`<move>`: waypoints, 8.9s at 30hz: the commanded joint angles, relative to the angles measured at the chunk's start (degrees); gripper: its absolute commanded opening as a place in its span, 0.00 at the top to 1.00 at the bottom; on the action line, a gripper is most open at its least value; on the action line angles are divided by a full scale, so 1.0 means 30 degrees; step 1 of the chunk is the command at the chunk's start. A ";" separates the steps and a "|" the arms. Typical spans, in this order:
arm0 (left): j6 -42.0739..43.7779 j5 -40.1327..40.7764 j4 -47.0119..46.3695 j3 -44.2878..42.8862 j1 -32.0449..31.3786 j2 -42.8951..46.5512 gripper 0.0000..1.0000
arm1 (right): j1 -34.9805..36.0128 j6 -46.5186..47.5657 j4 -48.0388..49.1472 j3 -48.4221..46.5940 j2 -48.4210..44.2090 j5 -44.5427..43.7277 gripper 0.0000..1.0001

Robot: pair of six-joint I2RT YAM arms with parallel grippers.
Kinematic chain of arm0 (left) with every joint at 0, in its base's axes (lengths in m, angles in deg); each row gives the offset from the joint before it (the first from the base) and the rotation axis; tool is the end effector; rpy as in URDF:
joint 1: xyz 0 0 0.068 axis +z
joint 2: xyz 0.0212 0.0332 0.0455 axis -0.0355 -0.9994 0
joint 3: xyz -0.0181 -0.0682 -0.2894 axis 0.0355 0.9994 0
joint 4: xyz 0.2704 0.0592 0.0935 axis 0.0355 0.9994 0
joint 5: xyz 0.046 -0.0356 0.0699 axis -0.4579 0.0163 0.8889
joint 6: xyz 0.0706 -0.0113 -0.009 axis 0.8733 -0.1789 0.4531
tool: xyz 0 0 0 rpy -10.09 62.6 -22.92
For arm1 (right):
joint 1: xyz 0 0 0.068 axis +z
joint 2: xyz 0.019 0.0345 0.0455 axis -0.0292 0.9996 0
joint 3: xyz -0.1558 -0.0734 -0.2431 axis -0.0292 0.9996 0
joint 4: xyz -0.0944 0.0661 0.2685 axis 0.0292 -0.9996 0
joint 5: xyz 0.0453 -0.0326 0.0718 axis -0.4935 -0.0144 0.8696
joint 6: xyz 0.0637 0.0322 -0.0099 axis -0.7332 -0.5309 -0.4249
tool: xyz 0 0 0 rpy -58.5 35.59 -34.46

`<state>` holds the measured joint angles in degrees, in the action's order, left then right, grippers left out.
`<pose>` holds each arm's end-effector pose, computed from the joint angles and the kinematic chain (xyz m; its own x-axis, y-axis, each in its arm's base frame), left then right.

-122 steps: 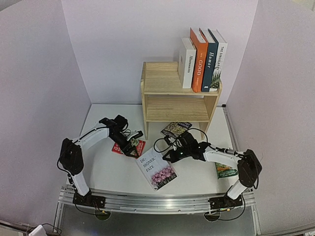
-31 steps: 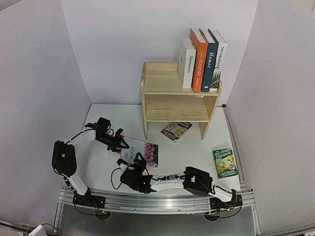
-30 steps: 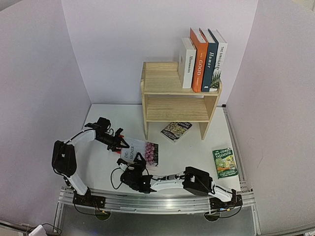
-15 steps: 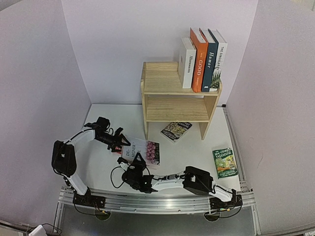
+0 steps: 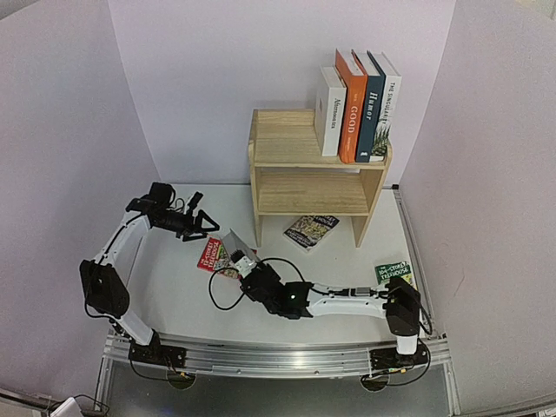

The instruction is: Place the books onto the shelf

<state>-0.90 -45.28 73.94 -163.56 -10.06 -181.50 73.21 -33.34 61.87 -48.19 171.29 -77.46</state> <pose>0.3556 -0.1254 0.3101 -0.9525 0.0946 -0.2895 0.2942 0.5311 -0.7946 0.1756 0.4833 0.2483 -0.1322 -0.5135 -0.8478 -0.4996 0.7732 -0.3905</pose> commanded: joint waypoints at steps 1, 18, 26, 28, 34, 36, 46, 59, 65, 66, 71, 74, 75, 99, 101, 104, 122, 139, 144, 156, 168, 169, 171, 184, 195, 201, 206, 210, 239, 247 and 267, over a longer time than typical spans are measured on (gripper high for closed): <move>0.2373 0.0526 0.2061 -0.2895 0.1332 0.1630 0.00 | -0.0939 -0.4978 -0.1763 0.0704 -0.2754 0.6746 0.93; 0.2937 0.2809 0.3506 -0.5774 0.5035 0.1981 0.00 | -0.3478 -0.1620 -0.2631 -1.2680 -0.3960 1.2089 0.90; 0.3159 0.2947 0.3465 -0.5223 0.5051 0.1880 0.00 | -0.6648 0.2689 -0.1486 -1.9288 -0.0987 0.6941 0.91; 0.3159 0.2771 0.3444 -0.5188 0.5039 0.1765 0.00 | -0.7463 0.3367 -0.0417 -1.9355 -0.0566 0.6121 0.91; 0.3130 0.2464 0.3464 -0.5398 0.5038 0.1299 0.00 | -0.9326 0.3395 0.1090 -1.8633 0.0288 0.5395 0.96; 0.3130 0.2347 0.3506 -0.5537 0.5039 0.1145 0.00 | -0.9495 0.3685 0.1445 -1.8677 0.0588 0.5373 0.96; 0.3060 0.1899 0.3427 -0.5651 0.5043 0.0860 0.00 | -1.0612 0.4925 0.2102 -1.8423 0.1430 0.4193 0.95; 0.3042 0.1735 0.3319 -0.5419 0.5052 0.1040 0.00 | -1.1336 0.4953 0.2217 -1.9103 0.2585 0.4155 0.89; 0.3056 0.1477 0.3300 -0.5345 0.5043 0.1101 0.00 | -1.1330 0.5420 0.2710 -1.8898 0.2596 0.3873 0.54; 0.3065 0.1442 0.3289 -0.5311 0.5035 0.1115 0.00 | -1.1334 0.5525 0.2878 -1.8788 0.2555 0.3812 0.50; 0.3127 0.1298 0.3284 -0.5162 0.5035 0.1188 0.00 | -1.1336 0.5727 0.4377 -1.7539 0.1846 0.3544 0.42; 0.3202 0.1160 0.3369 -0.5178 0.5034 0.1170 0.00 | -1.1310 0.5924 0.4948 -1.6997 0.1517 0.3332 0.40; 0.3239 0.1119 0.3372 -0.5192 0.5049 0.1171 0.00 | -1.1308 0.6031 0.5144 -1.6842 0.1428 0.3226 0.40; 0.3364 0.0561 0.3523 -0.5276 0.5028 0.1051 0.00 | -1.0312 1.1427 1.0452 -1.5205 0.1289 0.0115 0.48; 0.3391 0.0558 0.3533 -0.5252 0.5032 0.1083 0.00 | -1.0312 1.1578 1.0452 -1.5111 0.1234 -0.0018 0.48; 0.3394 0.0522 0.3522 -0.5221 0.5042 0.1043 0.00 | -1.0312 1.1700 1.0510 -1.5039 0.1192 -0.0115 0.49; 0.3451 0.0381 0.3585 -0.5187 0.5027 0.1088 0.00 | -1.0312 1.2882 1.1644 -1.4697 0.1120 -0.0734 0.48; 0.3452 0.0010 0.3692 -0.5350 0.5040 0.0948 0.00 | -0.9592 1.4979 1.3787 -1.2590 -0.0083 -0.0338 0.40; 0.3452 -0.0157 0.3702 -0.5418 0.5034 0.0926 0.00 | -0.9275 1.6046 1.5029 -1.1924 -0.0392 -0.0643 0.40; 0.3452 -0.0215 0.3737 -0.5334 0.5026 0.0990 0.00 | -0.8234 1.9107 1.8073 -1.1580 -0.0194 -0.0326 0.40; 0.5141 0.2284 0.4042 -0.4243 0.5018 0.1054 0.00 | -0.7226 1.0892 0.8133 -0.7199 -0.4149 0.4472 0.40; 0.5354 0.3254 0.3979 -0.3897 0.5000 0.1001 0.00 | -0.7234 0.9772 0.5557 -0.7281 -0.4461 0.6127 0.40; 0.5761 0.4902 0.3718 -0.2937 0.4962 0.0853 0.00 | -0.7223 0.7691 0.1142 -0.7860 -0.4519 0.8714 0.38; 0.6779 1.1520 0.1274 -0.1638 0.1404 -0.5586 0.00 | -0.7232 -0.0136 -0.2702 -0.2138 -0.4041 1.3974 0.27; 0.5500 1.0604 0.0967 -0.4041 0.0410 -1.0489 0.15 | -0.7589 -0.4571 -0.2673 -0.0059 -0.1620 1.4229 0.27; 0.4957 0.9296 0.1051 -0.3841 -0.0038 -1.1146 0.30 | -0.7680 -0.6011 -0.2671 -0.0243 0.0093 1.4395 0.27; 0.4357 0.8502 0.1122 -0.3600 -0.0405 -1.1233 0.46 | -0.7756 -0.7285 -0.2567 -0.0950 0.2145 1.5288 0.27; 0.4496 0.6937 0.1676 -0.3957 -0.0417 -1.1751 0.70 | -0.7895 -0.8184 -0.2339 -0.1321 0.3201 1.5590 0.28; 0.1553 -0.0519 0.2555 -0.2030 -0.0237 -1.0585 1.00 | -0.2966 1.1243 -0.0856 -0.1978 0.4854 0.7046 0.22; 0.0122 -0.2263 0.1416 -0.1065 -0.0118 -0.9122 1.00 | -0.2925 1.3542 -0.0441 -0.3145 0.6987 0.4868 0.23; -0.0134 -0.1796 0.0898 -0.0567 0.0555 -0.8940 0.97 | -0.3501 1.5761 0.6351 -0.3561 0.8646 -0.0354 1.00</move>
<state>-3.96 -53.13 74.66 -163.70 -9.16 -211.70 63.97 17.27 79.49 -58.30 198.92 -75.62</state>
